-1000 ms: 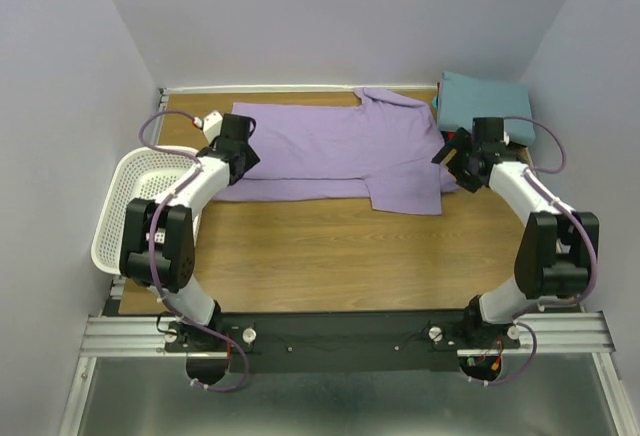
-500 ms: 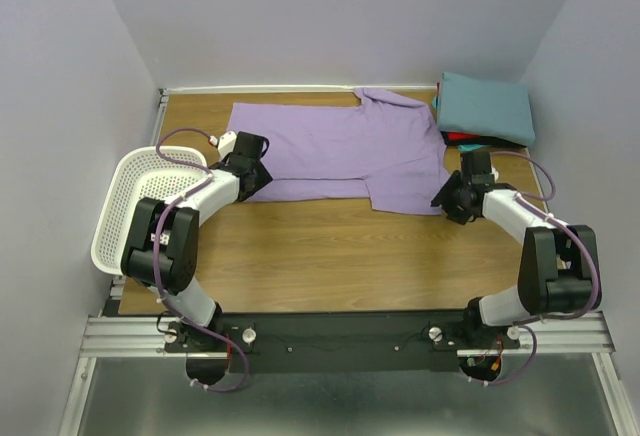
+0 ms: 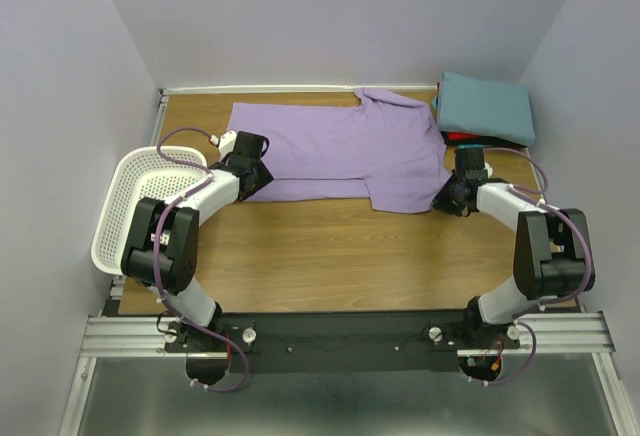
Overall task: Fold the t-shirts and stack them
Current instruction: Fold the tshirt
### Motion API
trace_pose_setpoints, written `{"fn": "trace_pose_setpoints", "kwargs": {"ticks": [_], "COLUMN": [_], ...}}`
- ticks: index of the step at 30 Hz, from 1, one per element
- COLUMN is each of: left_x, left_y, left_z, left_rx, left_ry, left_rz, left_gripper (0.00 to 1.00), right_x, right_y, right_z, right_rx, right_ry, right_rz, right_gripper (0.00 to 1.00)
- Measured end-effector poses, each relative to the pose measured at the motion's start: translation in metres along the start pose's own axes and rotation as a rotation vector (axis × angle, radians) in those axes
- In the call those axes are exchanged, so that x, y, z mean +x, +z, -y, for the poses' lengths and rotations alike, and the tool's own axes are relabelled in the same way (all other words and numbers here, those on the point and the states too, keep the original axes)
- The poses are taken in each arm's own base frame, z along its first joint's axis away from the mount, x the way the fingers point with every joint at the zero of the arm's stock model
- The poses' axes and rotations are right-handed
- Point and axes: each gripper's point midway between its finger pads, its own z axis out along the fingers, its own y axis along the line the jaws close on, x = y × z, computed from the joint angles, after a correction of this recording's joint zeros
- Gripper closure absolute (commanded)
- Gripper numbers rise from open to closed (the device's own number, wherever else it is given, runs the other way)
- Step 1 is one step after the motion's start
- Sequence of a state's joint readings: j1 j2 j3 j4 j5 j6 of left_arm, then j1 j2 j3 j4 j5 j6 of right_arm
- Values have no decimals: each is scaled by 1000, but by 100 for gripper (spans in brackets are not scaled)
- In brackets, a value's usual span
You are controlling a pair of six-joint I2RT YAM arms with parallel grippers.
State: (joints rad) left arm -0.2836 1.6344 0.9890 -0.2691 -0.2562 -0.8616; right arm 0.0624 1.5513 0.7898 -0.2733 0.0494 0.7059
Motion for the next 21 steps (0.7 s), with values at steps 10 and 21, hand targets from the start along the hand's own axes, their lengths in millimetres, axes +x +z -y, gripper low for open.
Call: {"fn": "trace_pose_setpoints", "kwargs": {"ticks": [10, 21], "left_x": [-2, -21], "left_y": [5, 29], "left_z": [5, 28], "left_rx": [-5, -15], "left_ry": [2, -2], "left_rz": [-6, -8], "left_gripper": [44, 44], "right_x": [-64, -129], "right_y": [-9, 15], "right_z": [-62, -141], "right_rx": [-122, -269], "right_ry": [4, 7], "right_rz": [95, 122], "right_gripper": [99, 100]}}
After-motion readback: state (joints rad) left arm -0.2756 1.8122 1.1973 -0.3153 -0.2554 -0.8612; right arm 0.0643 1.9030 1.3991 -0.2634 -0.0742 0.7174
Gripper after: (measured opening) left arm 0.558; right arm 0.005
